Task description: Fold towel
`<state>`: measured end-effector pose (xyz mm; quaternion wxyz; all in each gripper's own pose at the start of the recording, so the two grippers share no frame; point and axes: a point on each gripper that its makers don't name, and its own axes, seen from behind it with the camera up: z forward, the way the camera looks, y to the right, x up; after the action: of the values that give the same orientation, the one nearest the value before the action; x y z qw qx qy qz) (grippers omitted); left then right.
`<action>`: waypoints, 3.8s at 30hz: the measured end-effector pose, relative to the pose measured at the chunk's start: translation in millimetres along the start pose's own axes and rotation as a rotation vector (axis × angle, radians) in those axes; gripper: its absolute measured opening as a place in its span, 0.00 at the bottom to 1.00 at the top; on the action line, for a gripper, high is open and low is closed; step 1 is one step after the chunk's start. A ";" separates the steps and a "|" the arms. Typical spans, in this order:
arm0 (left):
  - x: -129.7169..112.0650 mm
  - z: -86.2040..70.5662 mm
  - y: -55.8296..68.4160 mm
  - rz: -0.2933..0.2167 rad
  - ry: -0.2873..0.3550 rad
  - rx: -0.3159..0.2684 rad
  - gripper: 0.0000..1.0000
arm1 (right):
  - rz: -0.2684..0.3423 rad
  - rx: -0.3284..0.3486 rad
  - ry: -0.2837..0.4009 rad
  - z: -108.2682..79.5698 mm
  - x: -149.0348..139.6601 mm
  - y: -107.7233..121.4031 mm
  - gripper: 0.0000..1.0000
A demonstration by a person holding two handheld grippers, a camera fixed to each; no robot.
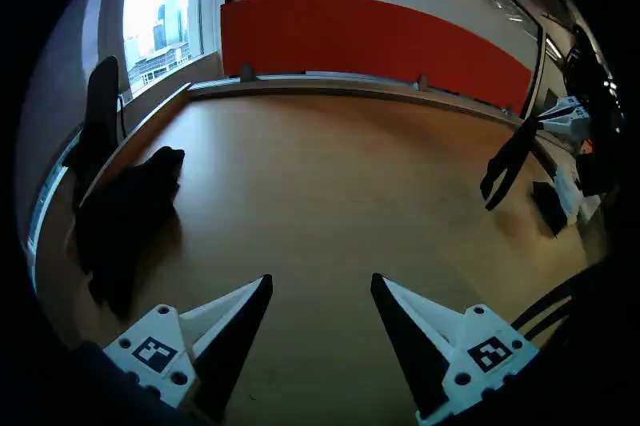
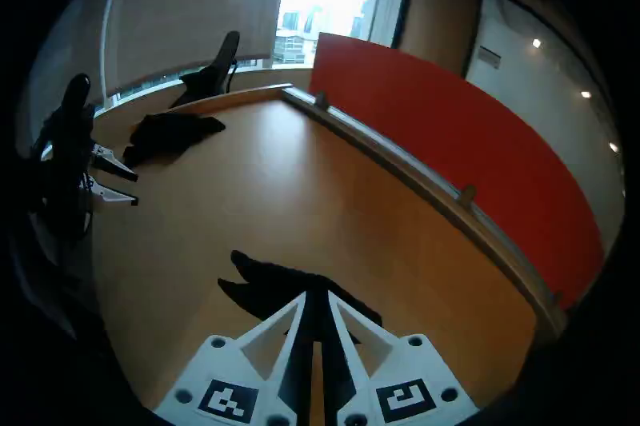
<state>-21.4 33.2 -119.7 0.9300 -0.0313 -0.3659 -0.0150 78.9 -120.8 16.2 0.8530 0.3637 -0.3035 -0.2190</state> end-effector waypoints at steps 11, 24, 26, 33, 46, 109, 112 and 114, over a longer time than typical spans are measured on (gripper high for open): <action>3.5 -1.4 0.1 0.009 -0.001 0.007 0.91 | 0.054 -0.075 -0.057 -33.5 -40.6 69.5 0.04; 7.4 -2.5 5.1 0.022 -0.006 0.014 0.91 | 0.110 -0.156 -0.134 -67.5 -88.6 144.7 0.04; 7.7 -2.7 6.2 0.023 -0.007 0.015 0.91 | 0.110 -0.167 -0.147 -72.3 -94.2 154.3 0.04; 9.3 -1.4 11.7 0.032 -0.011 0.015 0.91 | 0.122 -0.209 -0.187 -87.4 -112.8 185.1 0.04; 15.5 0.4 21.7 0.050 -0.011 0.014 0.91 | 0.166 -0.263 -0.230 -110.5 -141.1 224.3 0.04; 13.7 -2.5 33.8 0.088 -0.029 0.008 0.91 | 0.379 -0.321 -0.549 -184.8 -364.2 173.4 0.04; 13.3 -2.8 34.2 0.089 -0.030 0.008 0.91 | 0.388 -0.324 -0.552 -183.1 -367.4 171.3 0.04; 13.0 -3.1 34.1 0.089 -0.030 0.008 0.91 | 0.395 -0.324 -0.554 -182.0 -369.9 169.2 0.05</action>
<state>-8.0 66.9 -114.7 0.9242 -0.0440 -0.3783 0.0284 -38.3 296.0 -89.3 0.8108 0.0856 -0.5485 -0.1857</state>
